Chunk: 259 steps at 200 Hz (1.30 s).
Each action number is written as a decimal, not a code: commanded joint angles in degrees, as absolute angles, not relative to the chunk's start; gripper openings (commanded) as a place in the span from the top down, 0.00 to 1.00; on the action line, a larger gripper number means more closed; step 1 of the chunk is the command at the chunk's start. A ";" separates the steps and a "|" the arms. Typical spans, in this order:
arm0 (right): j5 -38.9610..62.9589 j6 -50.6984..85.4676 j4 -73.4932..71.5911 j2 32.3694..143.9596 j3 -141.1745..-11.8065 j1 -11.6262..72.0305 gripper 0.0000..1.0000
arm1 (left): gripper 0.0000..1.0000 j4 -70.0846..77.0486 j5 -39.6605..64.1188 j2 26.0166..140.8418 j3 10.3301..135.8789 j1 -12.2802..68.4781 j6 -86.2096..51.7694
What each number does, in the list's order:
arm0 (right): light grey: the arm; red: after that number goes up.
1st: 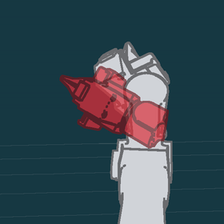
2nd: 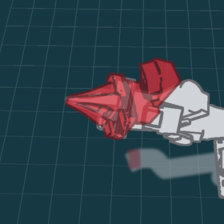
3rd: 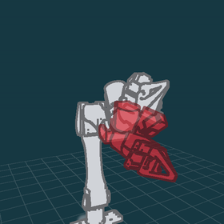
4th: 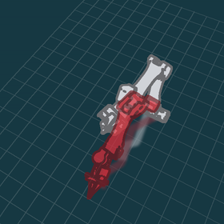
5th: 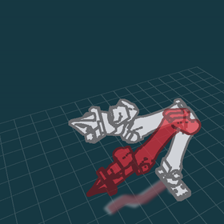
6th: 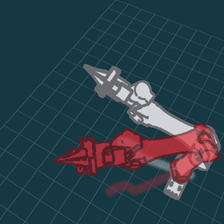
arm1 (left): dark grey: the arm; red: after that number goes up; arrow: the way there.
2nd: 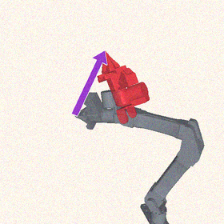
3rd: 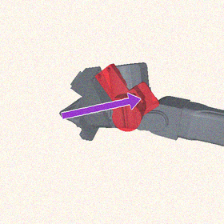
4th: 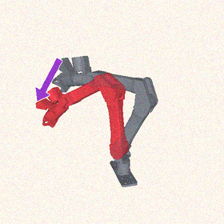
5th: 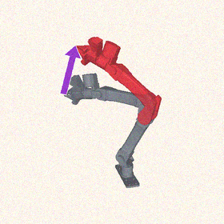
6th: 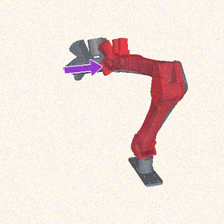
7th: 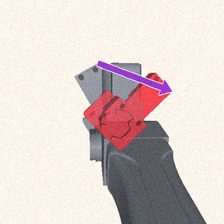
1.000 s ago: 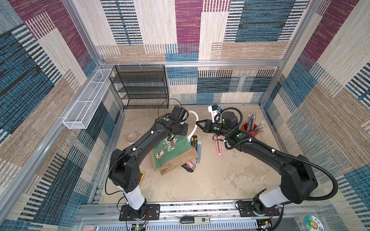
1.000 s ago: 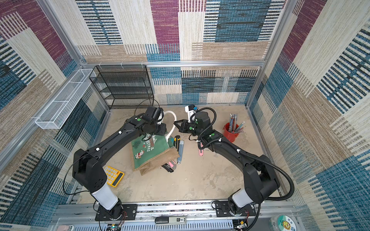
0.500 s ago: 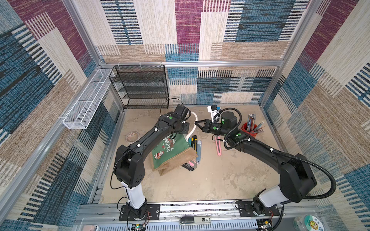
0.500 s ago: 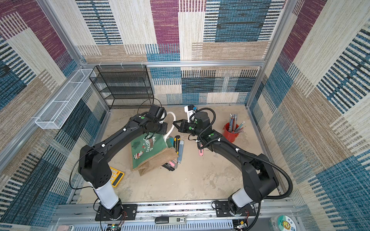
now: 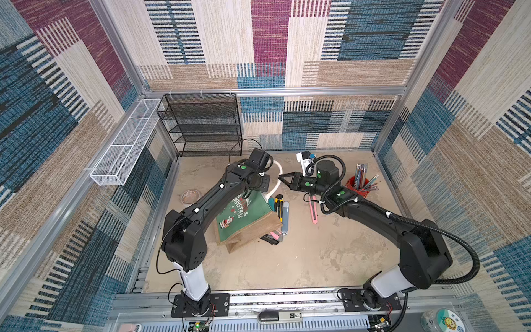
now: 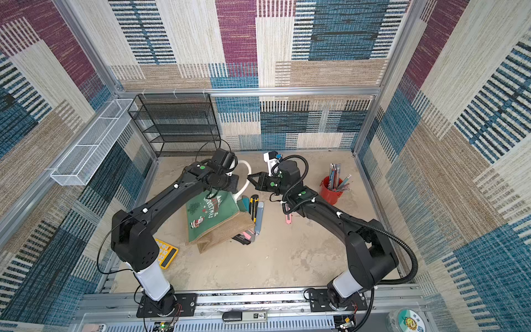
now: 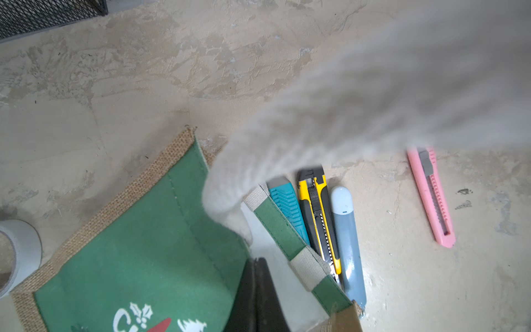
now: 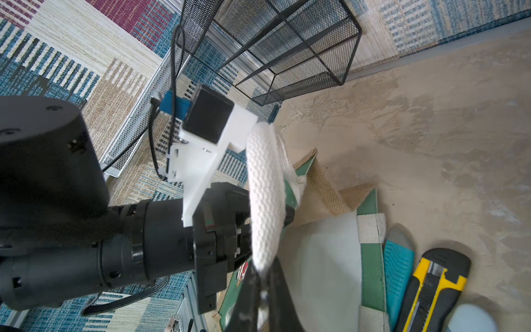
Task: Place the art knife into the pouch
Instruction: Open the pouch at the center of the board.
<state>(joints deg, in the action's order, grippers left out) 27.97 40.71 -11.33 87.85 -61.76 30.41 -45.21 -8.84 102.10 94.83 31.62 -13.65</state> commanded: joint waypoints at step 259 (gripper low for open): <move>22.34 33.99 -5.25 91.49 -60.38 30.42 0.34 | 1.00 -28.30 5.08 75.08 80.62 21.27 -11.75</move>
